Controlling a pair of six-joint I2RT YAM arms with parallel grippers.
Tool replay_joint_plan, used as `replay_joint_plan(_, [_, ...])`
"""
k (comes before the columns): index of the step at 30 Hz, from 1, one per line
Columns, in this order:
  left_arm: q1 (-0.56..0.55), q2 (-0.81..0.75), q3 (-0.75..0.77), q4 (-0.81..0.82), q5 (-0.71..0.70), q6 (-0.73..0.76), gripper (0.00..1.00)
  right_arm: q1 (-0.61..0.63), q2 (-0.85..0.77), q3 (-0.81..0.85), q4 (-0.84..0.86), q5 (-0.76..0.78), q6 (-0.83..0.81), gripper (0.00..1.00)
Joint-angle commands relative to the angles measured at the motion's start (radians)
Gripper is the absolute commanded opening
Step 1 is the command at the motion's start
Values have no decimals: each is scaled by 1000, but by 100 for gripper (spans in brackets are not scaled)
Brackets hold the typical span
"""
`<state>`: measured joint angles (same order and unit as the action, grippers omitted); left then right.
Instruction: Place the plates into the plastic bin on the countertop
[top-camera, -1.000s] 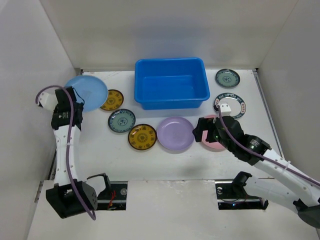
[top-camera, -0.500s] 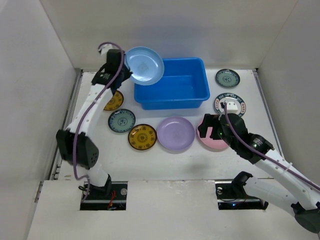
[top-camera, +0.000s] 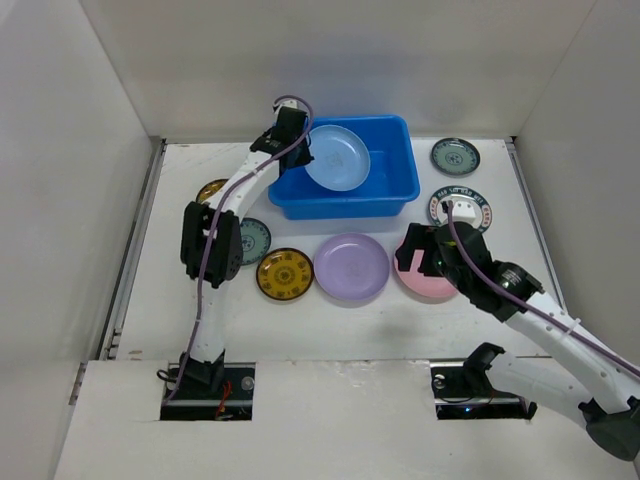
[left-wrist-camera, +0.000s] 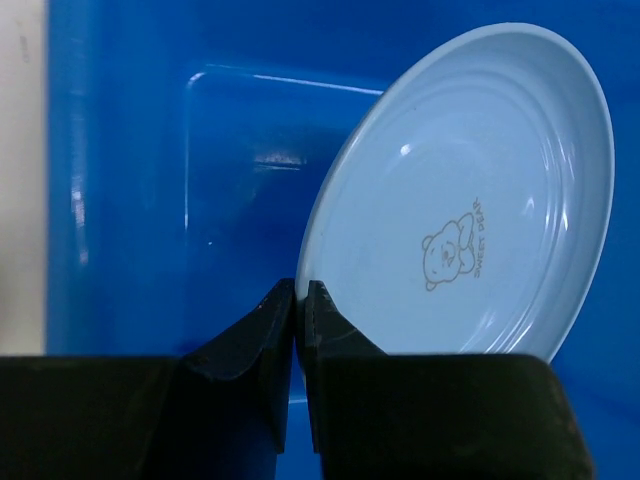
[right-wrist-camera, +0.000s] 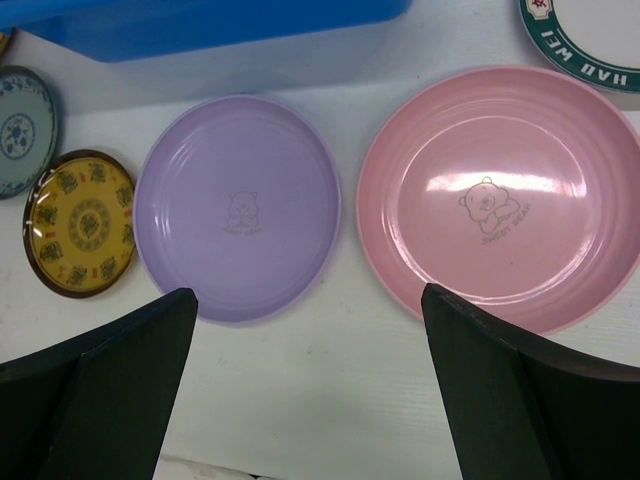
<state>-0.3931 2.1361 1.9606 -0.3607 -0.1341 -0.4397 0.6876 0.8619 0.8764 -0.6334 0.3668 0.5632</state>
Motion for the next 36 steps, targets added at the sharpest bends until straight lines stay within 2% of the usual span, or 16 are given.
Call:
replay_joint_plan(1, [-3,40,73,104,48,51,5,3,5,44,-17,21,26,100])
replay_joint_plan(7, [-14,165,126,130,54,102,9,3,17,36,-20,21,27,100])
replay_joint_plan(9, [-16,188,129,144,57,110,15,5,23,30,-20,21,30,100])
replay_joint_plan(15, [-28,165,121,173,50,137,55,13,32,-22,-3,12,52,100])
replay_joint_plan(16, [-31,141,116,181,45,147,72,13,35,-33,0,11,55,100])
replay_joint_plan(20, [-48,30,115,184,7,176,100,13,57,-72,14,-22,78,100])
replay_joint_plan(26, [-82,-218,77,166,-122,222,100,7,91,-160,109,-124,128,100])
replay_joint_plan(31, [-91,-476,-156,189,-229,242,100,-17,135,-218,236,-206,197,99])
replay_joint_plan(36, [-98,-712,-451,187,-364,222,100,-10,221,-246,317,-209,270,89])
